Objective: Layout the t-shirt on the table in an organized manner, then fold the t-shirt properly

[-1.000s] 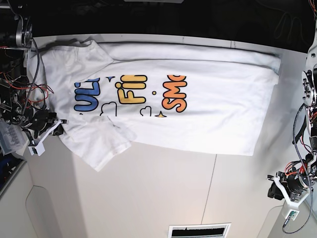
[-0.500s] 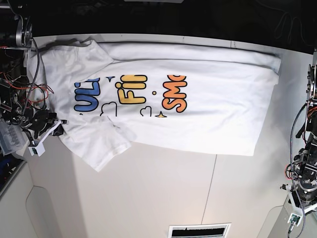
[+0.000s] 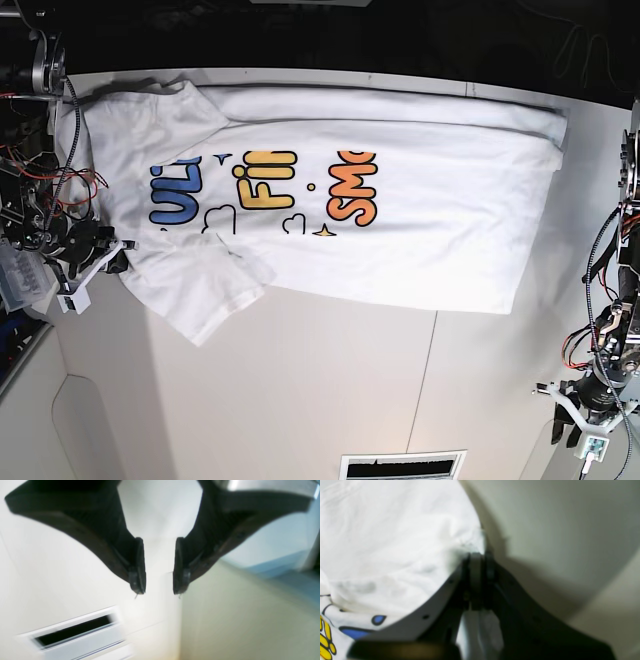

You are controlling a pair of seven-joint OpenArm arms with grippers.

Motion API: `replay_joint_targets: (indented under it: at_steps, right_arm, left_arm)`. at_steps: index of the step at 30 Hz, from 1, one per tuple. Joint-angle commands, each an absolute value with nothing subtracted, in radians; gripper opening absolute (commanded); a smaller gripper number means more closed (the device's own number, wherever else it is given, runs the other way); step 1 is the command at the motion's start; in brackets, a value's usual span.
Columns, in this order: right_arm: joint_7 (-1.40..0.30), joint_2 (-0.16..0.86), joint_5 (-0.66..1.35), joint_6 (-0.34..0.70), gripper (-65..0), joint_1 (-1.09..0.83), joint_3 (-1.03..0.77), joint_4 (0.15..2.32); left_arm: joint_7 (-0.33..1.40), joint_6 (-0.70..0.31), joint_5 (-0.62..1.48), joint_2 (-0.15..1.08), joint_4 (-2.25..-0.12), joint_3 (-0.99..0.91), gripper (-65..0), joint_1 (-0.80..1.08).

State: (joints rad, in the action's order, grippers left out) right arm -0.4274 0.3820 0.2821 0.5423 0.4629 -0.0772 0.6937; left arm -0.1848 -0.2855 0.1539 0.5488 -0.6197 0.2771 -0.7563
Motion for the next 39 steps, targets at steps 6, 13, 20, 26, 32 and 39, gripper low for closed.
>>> replay_joint_targets:
  at_steps: [6, 13, 20, 26, 32, 39]
  right_arm:
    - [-0.418, 0.395, 0.281, 0.543, -65.0, 0.484, -0.079, 0.704]
    - [-0.418, 0.373, 0.281, 0.543, -65.0, 0.484, -0.079, 0.704]
    - [-0.415, 0.337, 0.28, 0.543, -65.0, 0.484, -0.079, 0.704]
    - [-0.414, 0.318, 0.281, 0.543, -65.0, 0.484, -0.079, 0.704]
    - [-0.41, 0.318, 0.281, 0.543, -65.0, 0.484, -0.079, 0.704]
    - [-0.392, 0.318, 0.281, 0.543, -65.0, 0.484, -0.079, 0.704]
  left_arm:
    - [-0.508, -0.698, 0.151, 0.556, -0.637, 0.139, -44.2, -0.795]
    - [-0.793, -0.698, -0.018, 0.537, -0.637, 0.023, -44.2, -0.796]
    - [-0.784, -0.698, -0.233, 0.538, -0.637, 0.024, -44.2, -0.795]
    - [-0.404, -0.665, -0.334, 0.509, -0.637, 0.024, -44.6, -0.795]
    - [-0.052, -0.497, -0.329, 0.49, -0.637, 0.054, -48.7, -0.795]
    - [0.211, -0.292, -0.205, 0.49, -0.637, 0.152, -48.7, -0.794]
